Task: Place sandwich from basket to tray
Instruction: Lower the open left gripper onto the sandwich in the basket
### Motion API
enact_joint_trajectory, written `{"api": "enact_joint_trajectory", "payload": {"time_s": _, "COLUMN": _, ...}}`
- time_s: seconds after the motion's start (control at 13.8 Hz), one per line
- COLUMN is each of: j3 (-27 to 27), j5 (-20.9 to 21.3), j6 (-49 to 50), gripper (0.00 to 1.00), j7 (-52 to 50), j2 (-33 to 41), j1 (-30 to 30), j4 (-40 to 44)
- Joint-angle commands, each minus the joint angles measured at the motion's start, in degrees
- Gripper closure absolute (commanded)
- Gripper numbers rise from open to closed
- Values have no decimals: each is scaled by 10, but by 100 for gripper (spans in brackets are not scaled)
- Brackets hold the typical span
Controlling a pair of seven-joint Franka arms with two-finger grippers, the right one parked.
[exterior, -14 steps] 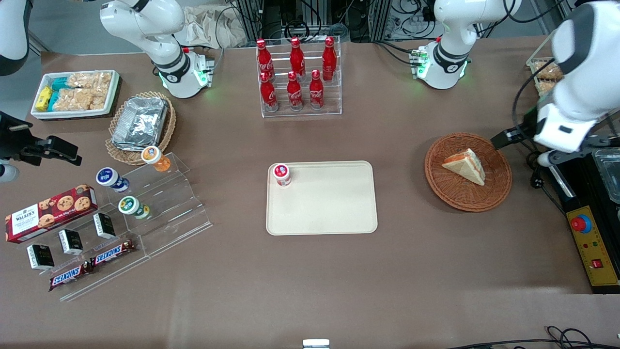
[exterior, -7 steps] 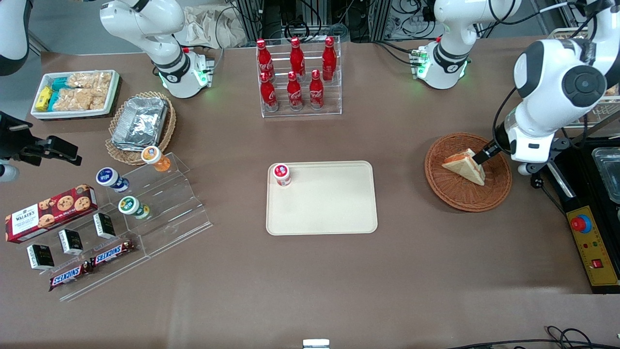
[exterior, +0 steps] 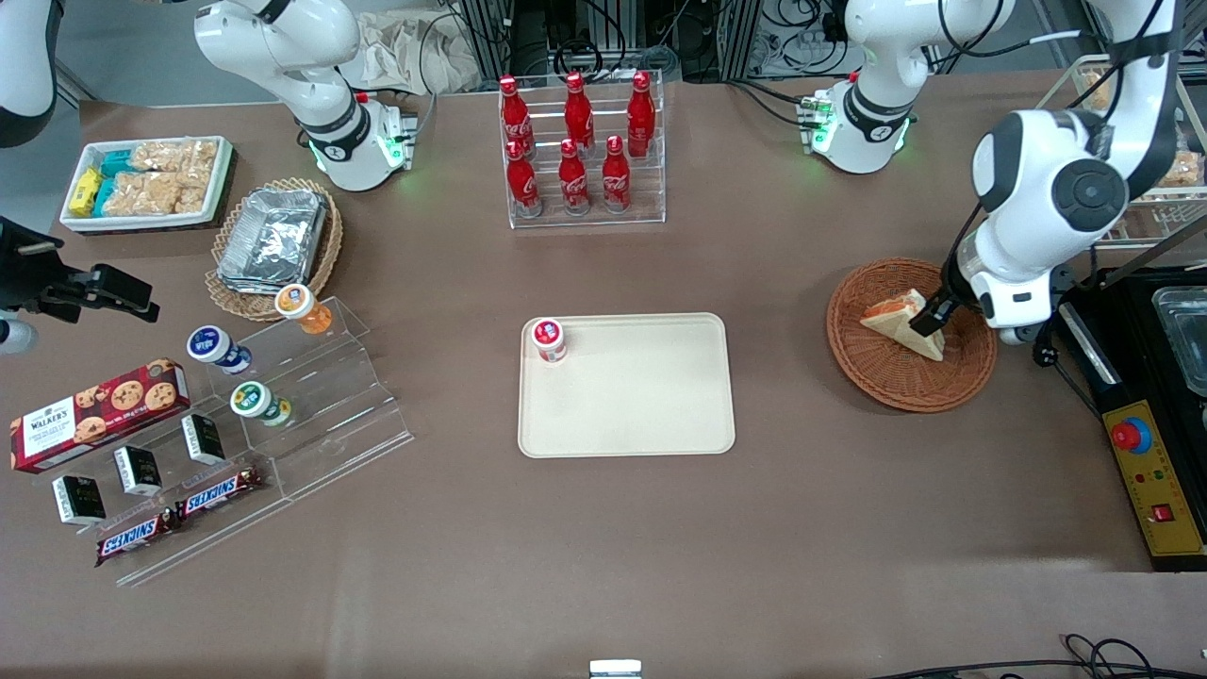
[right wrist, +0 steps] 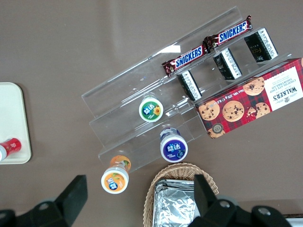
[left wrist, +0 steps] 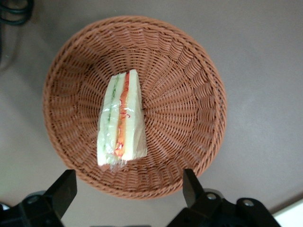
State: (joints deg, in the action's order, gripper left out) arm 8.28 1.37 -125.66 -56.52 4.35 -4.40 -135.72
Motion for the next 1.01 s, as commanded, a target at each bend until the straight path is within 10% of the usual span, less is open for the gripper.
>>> {"api": "enact_joint_trajectory", "payload": {"time_s": 0.0, "j3": 2, "j5": 7, "j6": -56, "gripper": 0, "j7": -17, "j2": -19, "j1": -15, "j4": -37}}
{"api": "enact_joint_trajectory", "payload": {"time_s": 0.94, "j3": 1, "j5": 7, "j6": -113, "gripper": 11, "j7": -18, "j2": -137, "j1": -16, "j4": -35}}
